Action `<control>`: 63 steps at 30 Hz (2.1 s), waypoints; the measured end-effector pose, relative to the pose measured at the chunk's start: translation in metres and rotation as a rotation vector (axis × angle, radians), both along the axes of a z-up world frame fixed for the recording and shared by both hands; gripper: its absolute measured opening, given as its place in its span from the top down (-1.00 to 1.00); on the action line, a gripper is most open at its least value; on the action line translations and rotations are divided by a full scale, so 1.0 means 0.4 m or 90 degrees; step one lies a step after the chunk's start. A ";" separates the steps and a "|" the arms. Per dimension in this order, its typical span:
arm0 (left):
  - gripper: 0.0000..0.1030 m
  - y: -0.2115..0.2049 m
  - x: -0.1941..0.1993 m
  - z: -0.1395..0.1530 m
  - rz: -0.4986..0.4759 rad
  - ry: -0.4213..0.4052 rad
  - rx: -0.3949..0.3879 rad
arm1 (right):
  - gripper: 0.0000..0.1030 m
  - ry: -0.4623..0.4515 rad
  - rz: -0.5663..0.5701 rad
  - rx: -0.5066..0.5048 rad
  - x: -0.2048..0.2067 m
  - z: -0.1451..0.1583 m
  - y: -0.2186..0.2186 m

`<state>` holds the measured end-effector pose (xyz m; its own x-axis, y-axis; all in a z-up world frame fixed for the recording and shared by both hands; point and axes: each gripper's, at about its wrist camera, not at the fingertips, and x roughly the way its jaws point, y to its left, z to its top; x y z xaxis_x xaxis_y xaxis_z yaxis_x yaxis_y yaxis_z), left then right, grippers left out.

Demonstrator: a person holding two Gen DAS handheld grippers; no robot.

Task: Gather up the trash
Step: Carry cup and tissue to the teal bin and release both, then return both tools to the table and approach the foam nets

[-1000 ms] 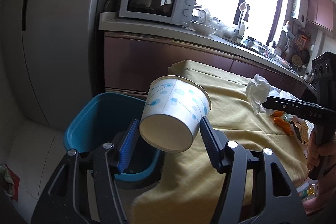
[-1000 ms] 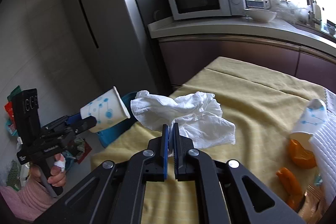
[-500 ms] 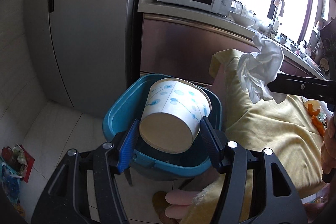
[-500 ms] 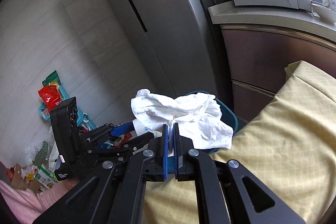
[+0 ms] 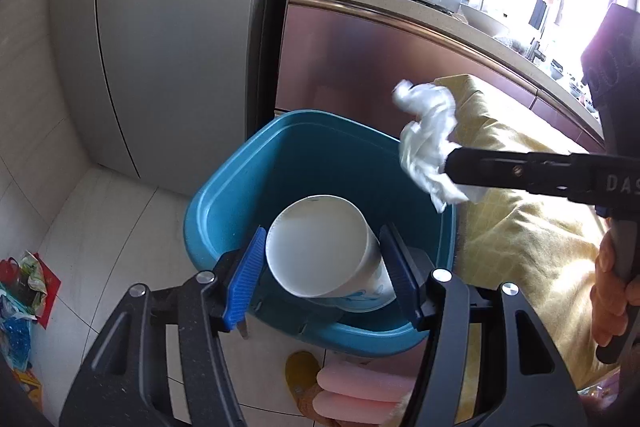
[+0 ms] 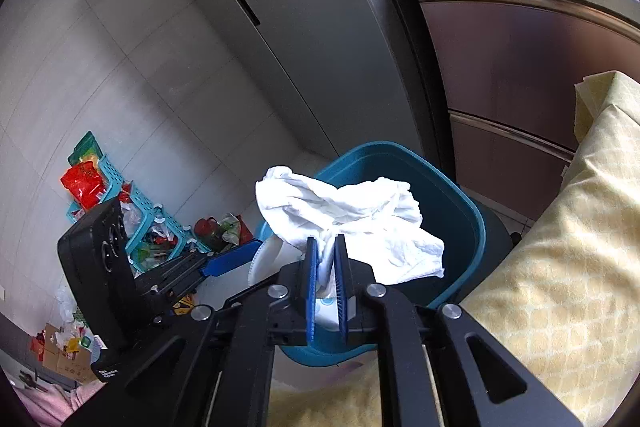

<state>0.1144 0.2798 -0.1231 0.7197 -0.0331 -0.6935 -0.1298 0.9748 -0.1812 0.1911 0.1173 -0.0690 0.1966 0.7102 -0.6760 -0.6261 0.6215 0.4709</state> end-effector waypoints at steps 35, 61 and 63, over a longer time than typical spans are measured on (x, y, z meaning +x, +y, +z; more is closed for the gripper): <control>-0.44 -0.636 -0.153 0.168 -0.453 -0.114 -0.077 | 0.28 -0.198 -0.340 -0.008 -0.353 0.172 -0.734; -0.20 -0.999 -0.100 0.043 -0.635 0.118 -0.213 | 0.06 -0.127 -0.545 0.013 -0.326 0.042 -1.052; 0.01 -1.000 -0.089 0.037 -0.629 0.128 -0.226 | -0.01 -0.117 -0.543 0.017 -0.311 0.036 -1.051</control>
<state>0.0788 -0.1201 -0.1084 0.1364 -0.7623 -0.6327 0.6299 0.5597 -0.5386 0.0667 -0.3032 -0.0548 0.7728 0.2857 -0.5667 -0.0194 0.9032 0.4288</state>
